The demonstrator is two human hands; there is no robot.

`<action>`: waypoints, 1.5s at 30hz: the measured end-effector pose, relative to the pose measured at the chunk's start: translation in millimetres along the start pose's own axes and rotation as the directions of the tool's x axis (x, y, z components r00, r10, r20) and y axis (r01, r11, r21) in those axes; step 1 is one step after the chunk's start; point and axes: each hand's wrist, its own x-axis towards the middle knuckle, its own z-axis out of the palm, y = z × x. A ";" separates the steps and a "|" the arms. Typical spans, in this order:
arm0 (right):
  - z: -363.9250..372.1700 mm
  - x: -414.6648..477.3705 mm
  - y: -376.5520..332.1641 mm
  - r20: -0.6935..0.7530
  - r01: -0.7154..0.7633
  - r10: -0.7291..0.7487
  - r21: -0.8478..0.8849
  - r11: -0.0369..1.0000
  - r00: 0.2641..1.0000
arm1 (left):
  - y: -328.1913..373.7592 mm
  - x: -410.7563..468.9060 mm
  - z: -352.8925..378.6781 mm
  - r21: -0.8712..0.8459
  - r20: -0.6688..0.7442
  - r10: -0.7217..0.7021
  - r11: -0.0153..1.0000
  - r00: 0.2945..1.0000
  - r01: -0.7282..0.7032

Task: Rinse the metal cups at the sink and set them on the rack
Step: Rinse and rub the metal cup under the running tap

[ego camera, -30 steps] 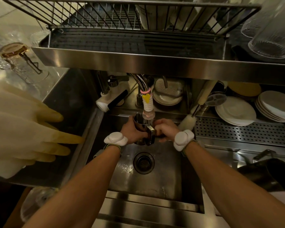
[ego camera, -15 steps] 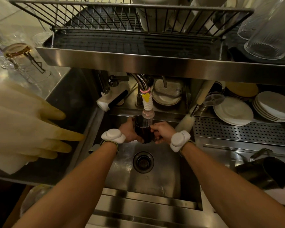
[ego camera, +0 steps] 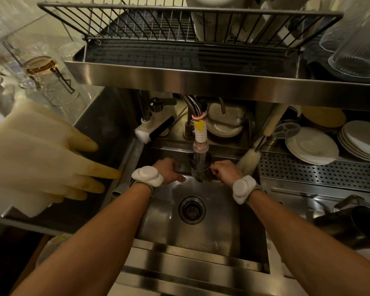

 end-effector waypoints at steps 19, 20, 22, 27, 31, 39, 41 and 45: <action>1.8 -0.6 -8.3 -0.025 -0.014 0.011 -0.142 0.990 1.000 | 3.6 -1.0 -5.1 -0.010 0.029 0.013 1.000 0.999 -0.013; 4.5 0.0 -10.2 -0.014 0.003 -0.005 -0.139 0.990 1.000 | 4.3 -1.5 -5.0 -0.010 0.032 0.015 1.000 0.999 -0.015; 5.9 -0.4 -14.0 0.025 0.025 -0.022 -0.134 0.991 0.999 | 4.7 -1.0 -5.4 -0.016 0.031 0.020 1.000 0.999 -0.020; 9.8 -1.8 -22.7 0.129 0.040 -0.027 -0.101 0.994 0.991 | 3.7 0.7 -7.5 -0.021 0.018 0.021 1.000 1.000 -0.021; 22.8 -0.9 -28.0 0.201 0.000 -0.013 0.062 0.998 0.979 | 6.5 -1.8 -6.6 -0.002 0.017 0.042 0.999 0.999 -0.042; 16.8 -0.4 -21.5 0.165 -0.013 -0.039 0.300 0.954 0.986 | -3.9 0.4 -7.3 0.014 -0.001 -0.022 1.000 1.000 0.022; 16.7 0.8 -17.4 0.143 -0.026 -0.028 0.358 0.933 0.989 | -3.8 0.8 -7.6 0.012 0.000 -0.018 1.000 1.000 0.018; 14.1 1.8 -17.6 0.057 -0.016 -0.010 0.434 0.901 0.998 | -3.1 1.6 -6.2 0.010 -0.012 -0.017 1.000 1.000 0.017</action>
